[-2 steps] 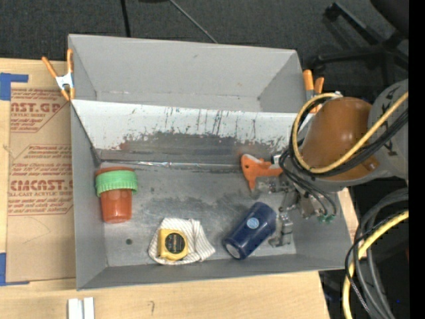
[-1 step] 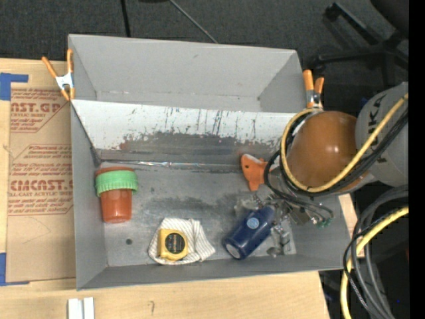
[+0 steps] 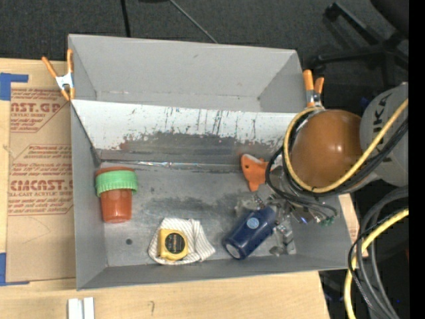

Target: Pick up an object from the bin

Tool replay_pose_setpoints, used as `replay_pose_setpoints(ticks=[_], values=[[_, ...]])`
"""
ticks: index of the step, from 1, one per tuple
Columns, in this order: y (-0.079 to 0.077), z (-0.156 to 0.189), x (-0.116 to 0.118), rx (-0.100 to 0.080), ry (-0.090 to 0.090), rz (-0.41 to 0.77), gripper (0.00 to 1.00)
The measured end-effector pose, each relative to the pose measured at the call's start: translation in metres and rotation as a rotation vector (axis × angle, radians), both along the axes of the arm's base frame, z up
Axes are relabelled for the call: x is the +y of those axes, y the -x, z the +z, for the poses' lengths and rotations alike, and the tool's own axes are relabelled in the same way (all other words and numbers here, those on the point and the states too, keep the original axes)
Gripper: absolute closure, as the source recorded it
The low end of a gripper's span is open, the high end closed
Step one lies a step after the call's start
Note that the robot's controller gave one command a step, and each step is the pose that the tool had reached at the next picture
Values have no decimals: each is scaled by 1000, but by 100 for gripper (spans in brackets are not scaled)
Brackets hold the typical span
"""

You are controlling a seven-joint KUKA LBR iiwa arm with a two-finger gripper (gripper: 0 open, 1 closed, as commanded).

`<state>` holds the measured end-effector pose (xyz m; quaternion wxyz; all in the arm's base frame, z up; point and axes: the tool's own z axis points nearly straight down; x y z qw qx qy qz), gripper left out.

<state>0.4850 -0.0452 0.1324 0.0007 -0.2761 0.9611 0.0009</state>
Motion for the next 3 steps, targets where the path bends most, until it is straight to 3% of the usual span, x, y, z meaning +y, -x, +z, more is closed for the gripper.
replay_pose_setpoints(ticks=[1,2,3], values=[[2,-38,6,0,2,119,0],[-6,-63,6,1,0,372,100],[-6,-63,6,1,0,372,100]])
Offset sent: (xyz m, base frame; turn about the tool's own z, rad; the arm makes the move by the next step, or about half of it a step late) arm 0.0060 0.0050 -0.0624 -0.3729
